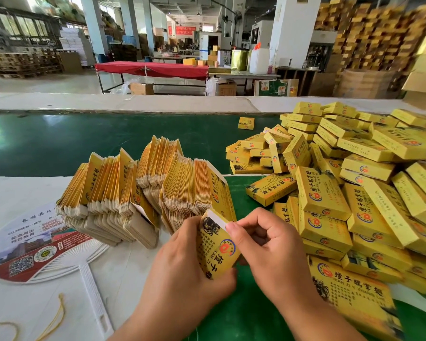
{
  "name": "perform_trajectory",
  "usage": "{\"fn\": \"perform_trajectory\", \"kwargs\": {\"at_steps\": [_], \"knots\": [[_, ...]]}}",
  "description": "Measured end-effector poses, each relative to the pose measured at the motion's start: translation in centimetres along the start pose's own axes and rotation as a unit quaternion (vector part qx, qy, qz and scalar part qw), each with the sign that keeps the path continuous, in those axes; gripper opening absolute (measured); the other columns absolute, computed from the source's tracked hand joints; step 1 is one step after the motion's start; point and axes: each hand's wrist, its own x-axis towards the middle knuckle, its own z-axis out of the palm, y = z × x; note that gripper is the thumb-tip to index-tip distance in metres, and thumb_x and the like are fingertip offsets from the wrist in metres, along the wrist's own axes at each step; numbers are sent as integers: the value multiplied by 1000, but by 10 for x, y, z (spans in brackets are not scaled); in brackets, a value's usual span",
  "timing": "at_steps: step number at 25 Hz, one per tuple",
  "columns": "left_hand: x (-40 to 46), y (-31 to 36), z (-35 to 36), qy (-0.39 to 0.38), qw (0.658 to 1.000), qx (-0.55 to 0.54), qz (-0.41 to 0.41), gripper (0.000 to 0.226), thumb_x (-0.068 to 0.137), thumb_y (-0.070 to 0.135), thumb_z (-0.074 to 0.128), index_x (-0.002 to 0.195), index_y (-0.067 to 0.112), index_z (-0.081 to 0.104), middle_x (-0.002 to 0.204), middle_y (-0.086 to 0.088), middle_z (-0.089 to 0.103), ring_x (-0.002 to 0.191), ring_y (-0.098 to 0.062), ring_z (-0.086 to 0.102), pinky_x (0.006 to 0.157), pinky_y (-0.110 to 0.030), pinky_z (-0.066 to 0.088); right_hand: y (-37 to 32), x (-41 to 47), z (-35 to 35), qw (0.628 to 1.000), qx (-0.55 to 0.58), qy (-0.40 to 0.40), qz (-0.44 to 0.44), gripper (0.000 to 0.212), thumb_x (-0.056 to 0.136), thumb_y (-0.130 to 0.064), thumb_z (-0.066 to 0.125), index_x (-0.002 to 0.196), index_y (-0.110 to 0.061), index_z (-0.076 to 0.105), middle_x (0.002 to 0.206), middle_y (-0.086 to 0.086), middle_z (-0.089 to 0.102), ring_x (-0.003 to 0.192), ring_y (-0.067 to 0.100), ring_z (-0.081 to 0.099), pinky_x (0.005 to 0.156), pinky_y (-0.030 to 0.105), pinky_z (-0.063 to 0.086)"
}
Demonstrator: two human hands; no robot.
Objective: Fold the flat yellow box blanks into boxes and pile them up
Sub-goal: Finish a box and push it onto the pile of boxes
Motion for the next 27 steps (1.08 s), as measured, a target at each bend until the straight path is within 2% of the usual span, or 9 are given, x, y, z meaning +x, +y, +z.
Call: {"fn": "perform_trajectory", "kwargs": {"at_steps": [3, 5, 7, 10, 16, 21, 24, 27], "knots": [[-1, 0, 0, -2, 1000, 14, 22, 65, 56, 55, 68, 110, 49, 33, 91, 26, 51, 96, 12, 48, 72, -3, 39, -2, 2, -2, 1000, 14, 5, 26, 25, 87, -40, 67, 72, -20, 63, 60, 2, 65, 53, 18, 62, 45, 42, 54], [-2, 0, -1, -5, 999, 29, 30, 69, 57, 56, 67, 116, 45, 34, 97, 28, 49, 98, 12, 47, 71, -3, 39, -3, 3, -3, 998, 34, 7, 42, 27, 85, -37, 66, 69, -16, 62, 58, 3, 64, 49, 13, 61, 39, 31, 51], [-1, 0, -1, -9, 998, 54, 33, 74, 57, 57, 65, 123, 42, 34, 101, 28, 47, 98, 10, 47, 70, -3, 37, -3, 3, -4, 998, 40, 4, 52, 25, 86, -32, 67, 67, -15, 62, 57, 3, 64, 47, 10, 61, 39, 22, 48], [-1, 1, -1, -18, 996, 80, 38, 79, 58, 57, 64, 128, 35, 36, 104, 25, 47, 92, 5, 46, 73, -4, 38, -2, 2, -5, 998, 30, -3, 46, 24, 89, -21, 68, 66, -16, 62, 57, 1, 64, 47, 8, 61, 39, 18, 46], [-1, 3, -4, -24, 994, 101, 36, 81, 59, 53, 64, 132, 27, 40, 106, 19, 50, 94, 3, 46, 78, -5, 35, -1, 4, -6, 997, 46, -8, 56, 22, 89, -18, 70, 68, -15, 63, 56, -1, 65, 47, 8, 63, 40, 19, 48], [-2, 4, -3, -24, 989, 143, 36, 82, 60, 54, 58, 134, 22, 43, 112, 14, 54, 100, -5, 53, 87, -15, 37, -2, 7, -8, 995, 35, -36, 83, 21, 87, -20, 71, 68, -15, 65, 58, -1, 68, 51, 9, 66, 43, 25, 52], [-3, 4, -2, -20, 985, 170, 33, 88, 61, 56, 54, 140, 19, 40, 120, 9, 56, 109, -10, 54, 94, -19, 34, -4, 6, -10, 998, -50, -39, 15, 24, 91, -23, 68, 68, -16, 66, 60, 1, 66, 53, 15, 63, 46, 39, 53], [-3, 2, -4, -10, 984, 175, 21, 91, 68, 57, 56, 145, 16, 33, 128, 6, 56, 118, -12, 51, 97, -20, 30, -13, 1, -8, 976, -161, -40, -143, 20, 93, -27, 60, 81, -19, 73, 69, -6, 69, 60, 9, 62, 49, 28, 50]]}}
